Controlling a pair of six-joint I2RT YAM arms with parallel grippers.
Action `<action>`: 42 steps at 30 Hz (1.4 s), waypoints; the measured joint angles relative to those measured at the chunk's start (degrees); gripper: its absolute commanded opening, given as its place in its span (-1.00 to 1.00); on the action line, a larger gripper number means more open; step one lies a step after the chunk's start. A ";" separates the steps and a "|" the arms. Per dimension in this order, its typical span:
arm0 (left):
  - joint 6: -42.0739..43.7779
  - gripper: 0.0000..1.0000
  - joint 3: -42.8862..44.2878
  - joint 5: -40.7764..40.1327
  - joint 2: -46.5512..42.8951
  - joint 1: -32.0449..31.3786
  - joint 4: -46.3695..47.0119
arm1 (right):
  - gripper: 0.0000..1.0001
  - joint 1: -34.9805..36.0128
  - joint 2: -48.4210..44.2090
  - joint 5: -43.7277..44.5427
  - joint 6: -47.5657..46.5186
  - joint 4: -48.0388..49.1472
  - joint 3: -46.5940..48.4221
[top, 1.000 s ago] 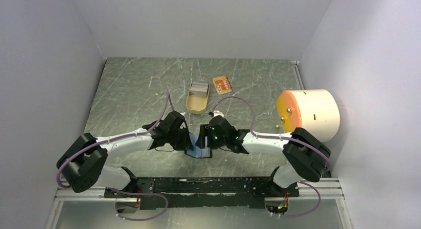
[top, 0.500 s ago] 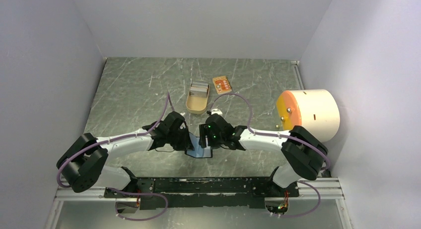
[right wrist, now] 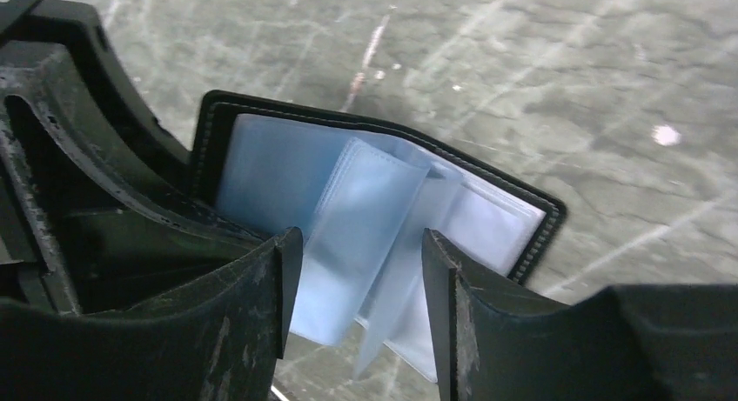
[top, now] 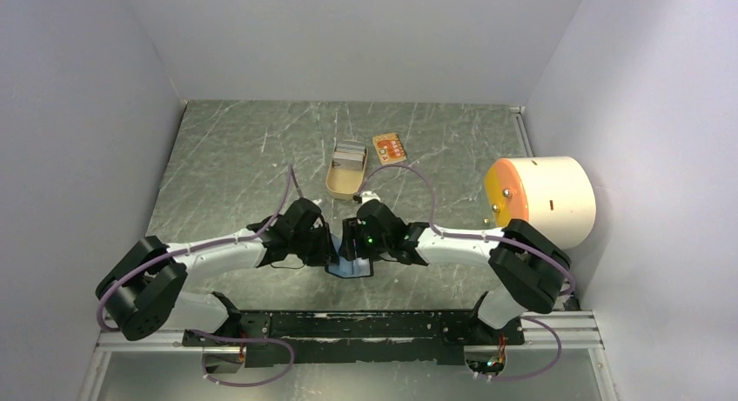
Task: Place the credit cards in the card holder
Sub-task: Turn over the card slot in the card holder.
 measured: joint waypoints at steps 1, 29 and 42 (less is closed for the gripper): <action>-0.15 -0.50 -0.20 0.07 -0.33 0.00 0.15 | 0.06 -0.04 0.28 -1.18 0.28 1.46 -0.28; -4.42 -0.03 -12.70 11.21 -13.79 9.94 13.53 | 0.00 -2.91 3.61 -26.01 12.20 45.75 -16.59; -4.44 -0.15 -13.00 11.56 -11.96 10.08 14.47 | -0.17 -2.91 7.08 -28.70 13.42 51.39 -17.53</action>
